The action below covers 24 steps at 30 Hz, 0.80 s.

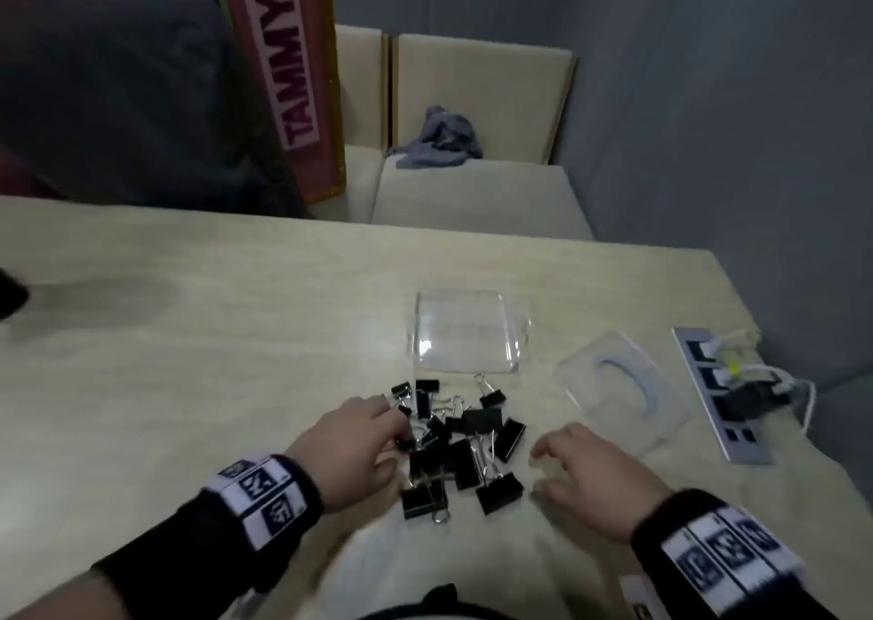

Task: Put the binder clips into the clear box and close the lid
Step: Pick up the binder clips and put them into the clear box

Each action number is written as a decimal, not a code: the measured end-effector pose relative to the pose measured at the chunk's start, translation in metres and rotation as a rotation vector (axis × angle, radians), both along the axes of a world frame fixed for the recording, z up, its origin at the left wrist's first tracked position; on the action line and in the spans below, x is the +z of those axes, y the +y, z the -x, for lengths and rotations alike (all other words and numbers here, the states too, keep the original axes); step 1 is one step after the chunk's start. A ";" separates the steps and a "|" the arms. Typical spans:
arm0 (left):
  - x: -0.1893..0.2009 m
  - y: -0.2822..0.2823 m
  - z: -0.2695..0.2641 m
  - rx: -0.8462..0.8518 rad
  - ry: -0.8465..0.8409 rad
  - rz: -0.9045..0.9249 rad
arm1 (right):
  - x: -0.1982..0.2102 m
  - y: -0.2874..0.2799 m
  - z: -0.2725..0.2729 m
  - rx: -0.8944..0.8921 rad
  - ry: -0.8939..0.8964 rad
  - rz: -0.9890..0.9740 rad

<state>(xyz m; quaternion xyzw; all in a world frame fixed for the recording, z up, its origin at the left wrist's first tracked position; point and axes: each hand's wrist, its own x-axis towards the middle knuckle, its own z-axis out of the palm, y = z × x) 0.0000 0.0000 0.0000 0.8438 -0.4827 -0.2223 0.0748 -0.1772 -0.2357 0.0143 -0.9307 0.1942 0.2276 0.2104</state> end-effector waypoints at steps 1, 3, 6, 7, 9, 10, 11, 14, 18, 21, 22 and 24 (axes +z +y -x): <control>-0.004 -0.006 0.003 -0.063 -0.007 0.012 | -0.006 0.004 -0.013 0.014 -0.036 0.007; -0.008 -0.016 0.011 -0.184 -0.046 -0.049 | -0.014 0.014 -0.031 0.023 -0.074 0.017; -0.018 -0.021 0.021 -0.295 -0.045 -0.138 | -0.031 0.028 -0.042 0.044 -0.014 0.072; -0.021 -0.021 0.021 -0.307 -0.048 -0.145 | -0.037 0.030 -0.041 0.048 0.006 0.101; -0.025 -0.022 0.019 -0.308 -0.052 -0.113 | -0.045 0.032 -0.039 0.034 -0.013 0.119; -0.027 -0.023 0.018 -0.297 -0.042 -0.097 | -0.047 0.032 -0.038 0.018 -0.032 0.115; -0.027 -0.025 0.016 -0.282 -0.041 -0.072 | -0.048 0.031 -0.038 -0.003 -0.052 0.109; -0.033 -0.032 0.010 -0.243 -0.060 0.022 | -0.049 0.027 -0.039 -0.036 -0.078 0.125; -0.034 -0.044 0.009 -0.135 -0.029 0.011 | -0.049 0.022 -0.042 -0.090 -0.079 0.161; -0.026 -0.051 0.006 -0.088 -0.009 -0.042 | -0.041 0.020 -0.047 -0.118 -0.102 0.153; -0.027 -0.054 0.006 -0.104 -0.028 -0.052 | -0.040 0.020 -0.048 -0.126 -0.130 0.152; -0.027 -0.057 0.004 -0.101 -0.030 -0.076 | -0.037 0.017 -0.049 -0.150 -0.198 0.141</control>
